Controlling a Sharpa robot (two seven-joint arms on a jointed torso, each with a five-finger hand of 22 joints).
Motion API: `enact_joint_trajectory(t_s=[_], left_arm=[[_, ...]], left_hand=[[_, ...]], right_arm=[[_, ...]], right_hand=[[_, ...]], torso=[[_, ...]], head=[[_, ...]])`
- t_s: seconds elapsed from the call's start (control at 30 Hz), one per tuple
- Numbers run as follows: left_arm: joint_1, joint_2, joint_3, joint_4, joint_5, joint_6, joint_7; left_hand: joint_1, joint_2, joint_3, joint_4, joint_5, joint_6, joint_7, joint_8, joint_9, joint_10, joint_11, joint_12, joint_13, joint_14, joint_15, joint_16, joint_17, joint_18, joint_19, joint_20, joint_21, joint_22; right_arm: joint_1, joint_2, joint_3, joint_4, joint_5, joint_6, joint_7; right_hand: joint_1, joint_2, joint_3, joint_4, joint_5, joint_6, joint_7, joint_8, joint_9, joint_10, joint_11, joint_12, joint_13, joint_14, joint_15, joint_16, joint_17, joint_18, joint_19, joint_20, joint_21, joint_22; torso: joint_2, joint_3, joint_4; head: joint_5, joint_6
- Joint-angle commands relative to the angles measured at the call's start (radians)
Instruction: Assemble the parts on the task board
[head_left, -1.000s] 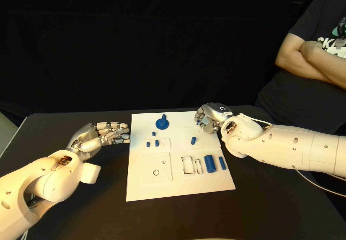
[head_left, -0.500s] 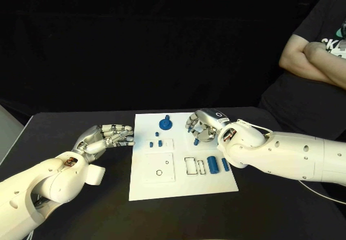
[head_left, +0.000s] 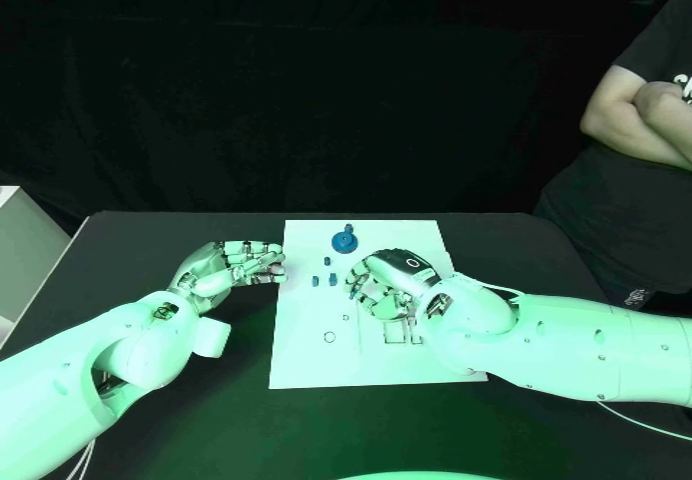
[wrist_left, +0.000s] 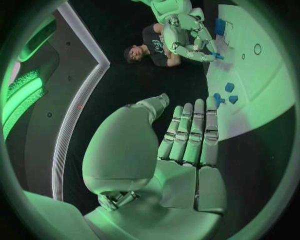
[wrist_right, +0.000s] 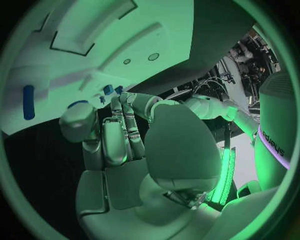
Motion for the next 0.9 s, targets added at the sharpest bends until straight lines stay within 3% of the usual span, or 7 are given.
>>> enact_joint_trajectory(t_s=[0.03, 0.17, 0.43, 0.9], left_arm=[[-0.002, 0.003, 0.001, 0.003, 0.013, -0.008, 0.016], [-0.002, 0.003, 0.002, 0.004, 0.013, -0.008, 0.016], [-0.002, 0.001, 0.002, 0.004, 0.014, -0.008, 0.016], [-0.002, -0.002, 0.002, 0.001, 0.014, 0.0, 0.01]], left_hand=[[0.004, 0.005, -0.007, 0.0, -0.003, -0.004, 0.011, 0.007, -0.001, -0.007, -0.002, 0.006, 0.001, -0.002, 0.002, -0.004, 0.002, 0.012, 0.007, 0.0, -0.004, -0.001], [0.005, 0.006, -0.007, 0.0, -0.003, -0.005, 0.012, 0.007, -0.001, -0.008, -0.001, 0.007, 0.001, -0.003, 0.003, -0.005, 0.002, 0.012, 0.007, 0.0, -0.005, -0.002], [0.005, 0.006, -0.007, 0.0, -0.003, -0.005, 0.012, 0.007, -0.001, -0.008, -0.001, 0.007, 0.001, -0.003, 0.003, -0.005, 0.002, 0.012, 0.008, 0.0, -0.005, -0.003], [0.004, 0.006, -0.009, 0.001, -0.003, -0.007, 0.013, 0.008, -0.003, -0.01, -0.001, 0.008, 0.001, -0.004, 0.003, -0.006, 0.002, 0.012, 0.008, 0.001, -0.007, -0.005]], right_arm=[[-0.015, 0.011, -0.001, 0.001, -0.086, 0.006, 0.005], [-0.03, 0.024, -0.003, -0.006, -0.113, 0.003, -0.006], [-0.059, 0.045, -0.004, -0.026, -0.158, -0.002, -0.023], [-0.07, 0.056, -0.006, -0.039, -0.201, 0.001, -0.029]], right_hand=[[-0.011, 0.001, 0.004, 0.0, 0.004, 0.006, 0.001, 0.006, 0.001, 0.023, -0.014, 0.005, 0.002, 0.046, -0.005, 0.005, 0.0, -0.006, 0.003, -0.007, 0.004, 0.002], [-0.011, 0.001, 0.004, 0.0, 0.004, 0.006, 0.001, 0.006, 0.001, 0.023, -0.014, 0.005, 0.002, 0.046, -0.005, 0.005, 0.0, -0.006, 0.003, -0.007, 0.004, 0.002], [-0.012, 0.0, 0.005, -0.001, 0.005, 0.006, 0.0, 0.006, 0.002, 0.024, -0.014, 0.004, 0.002, 0.046, -0.005, 0.007, 0.001, -0.006, 0.004, -0.007, 0.006, 0.003], [-0.012, 0.0, 0.006, -0.002, 0.006, 0.006, 0.0, 0.007, 0.003, 0.025, -0.014, 0.003, 0.002, 0.047, -0.006, 0.009, 0.002, -0.006, 0.004, -0.007, 0.008, 0.005]], torso=[[0.001, -0.0005, 0.0011], [0.002, 0.0001, 0.0003], [0.002, 0.0026, 0.0002], [0.002, 0.002, -0.0003]], head=[[-0.002, -0.006], [0.002, -0.009], [0.016, -0.032], [0.021, -0.044]])
